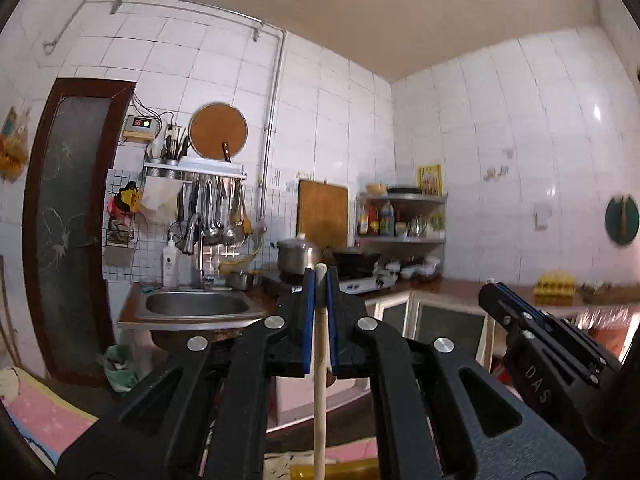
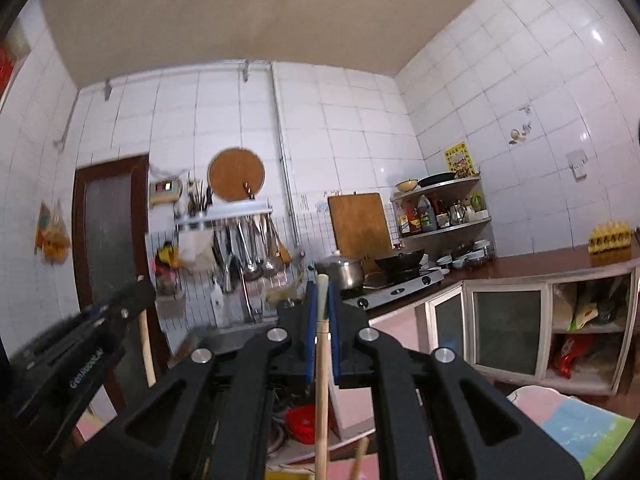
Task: Organize utensils
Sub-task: 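Lift the left tool's chopstick over the yellow holder while the right tool carries its own, then open the left tool over the holder while the right tool releases its chopstick inside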
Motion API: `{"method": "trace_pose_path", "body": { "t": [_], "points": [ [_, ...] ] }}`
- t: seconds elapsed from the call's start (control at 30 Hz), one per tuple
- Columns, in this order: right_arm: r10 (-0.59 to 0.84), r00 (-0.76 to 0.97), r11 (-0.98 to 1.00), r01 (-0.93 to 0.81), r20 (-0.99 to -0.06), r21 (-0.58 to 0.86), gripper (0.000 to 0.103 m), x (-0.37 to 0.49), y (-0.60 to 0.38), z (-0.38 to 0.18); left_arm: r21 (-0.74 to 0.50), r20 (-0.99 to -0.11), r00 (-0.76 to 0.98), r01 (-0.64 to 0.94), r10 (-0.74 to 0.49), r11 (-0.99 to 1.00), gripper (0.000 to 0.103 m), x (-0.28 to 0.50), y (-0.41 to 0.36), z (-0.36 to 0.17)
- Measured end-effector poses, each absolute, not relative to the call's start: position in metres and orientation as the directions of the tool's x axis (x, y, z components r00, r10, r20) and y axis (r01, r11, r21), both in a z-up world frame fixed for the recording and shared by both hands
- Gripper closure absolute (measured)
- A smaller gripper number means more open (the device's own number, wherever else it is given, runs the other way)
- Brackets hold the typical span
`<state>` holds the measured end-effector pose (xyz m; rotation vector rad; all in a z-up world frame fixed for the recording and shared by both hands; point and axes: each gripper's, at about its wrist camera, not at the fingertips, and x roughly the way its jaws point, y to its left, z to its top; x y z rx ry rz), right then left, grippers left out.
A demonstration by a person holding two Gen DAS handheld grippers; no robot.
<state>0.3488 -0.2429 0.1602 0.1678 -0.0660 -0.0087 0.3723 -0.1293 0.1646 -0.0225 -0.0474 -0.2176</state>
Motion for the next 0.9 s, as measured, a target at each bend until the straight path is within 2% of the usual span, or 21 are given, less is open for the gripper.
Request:
{"method": "trace_pose_path", "body": {
  "t": [0.07,0.3,0.47,0.5,0.53,0.57,0.6,0.73,0.8,0.9],
  "points": [
    [0.0,1.0,0.988,-0.003,0.018,0.155,0.097,0.355,-0.242,0.149,0.008,0.057,0.974,0.22,-0.22,0.976,0.099,0.367,-0.129,0.163],
    [0.015,0.999,0.997,-0.011,-0.05,0.077,0.097,0.353,-0.234,0.132,0.01,-0.023,0.976,0.217,-0.217,0.976,0.098,0.371,-0.126,0.161],
    [0.024,0.989,0.999,-0.017,-0.143,0.049,0.095,0.356,-0.234,0.132,0.01,-0.061,0.982,0.179,-0.178,0.984,0.096,0.375,-0.123,0.166],
    [0.02,0.987,0.999,-0.013,-0.156,0.046,0.092,0.354,-0.236,0.133,0.009,-0.083,0.982,0.173,-0.172,0.985,0.089,0.375,-0.122,0.168],
    [0.02,0.983,0.998,-0.01,-0.181,0.054,0.074,0.352,-0.239,0.134,0.011,-0.107,0.981,0.165,-0.163,0.986,0.083,0.375,-0.121,0.17],
    [0.016,0.981,0.998,-0.003,-0.194,0.066,0.055,0.349,-0.242,0.137,0.017,-0.13,0.98,0.155,-0.151,0.988,0.065,0.372,-0.117,0.171],
    [0.012,0.98,0.998,0.003,-0.2,0.07,0.052,0.346,-0.243,0.137,0.032,-0.146,0.981,0.136,-0.13,0.99,0.05,0.367,-0.113,0.172],
    [-0.001,0.962,0.998,0.018,-0.273,0.063,0.052,0.317,-0.25,0.138,0.089,-0.172,0.981,0.108,-0.092,0.99,0.029,0.333,-0.093,0.17],
    [-0.004,0.943,0.998,0.023,-0.333,0.053,0.052,0.297,-0.25,0.132,0.085,-0.202,0.976,0.096,-0.077,0.992,0.013,0.313,-0.079,0.163],
    [-0.019,0.918,0.999,0.033,-0.397,0.027,0.052,0.274,-0.247,0.118,0.054,-0.278,0.958,0.089,-0.071,0.995,0.005,0.289,-0.058,0.144]
  ]
}}
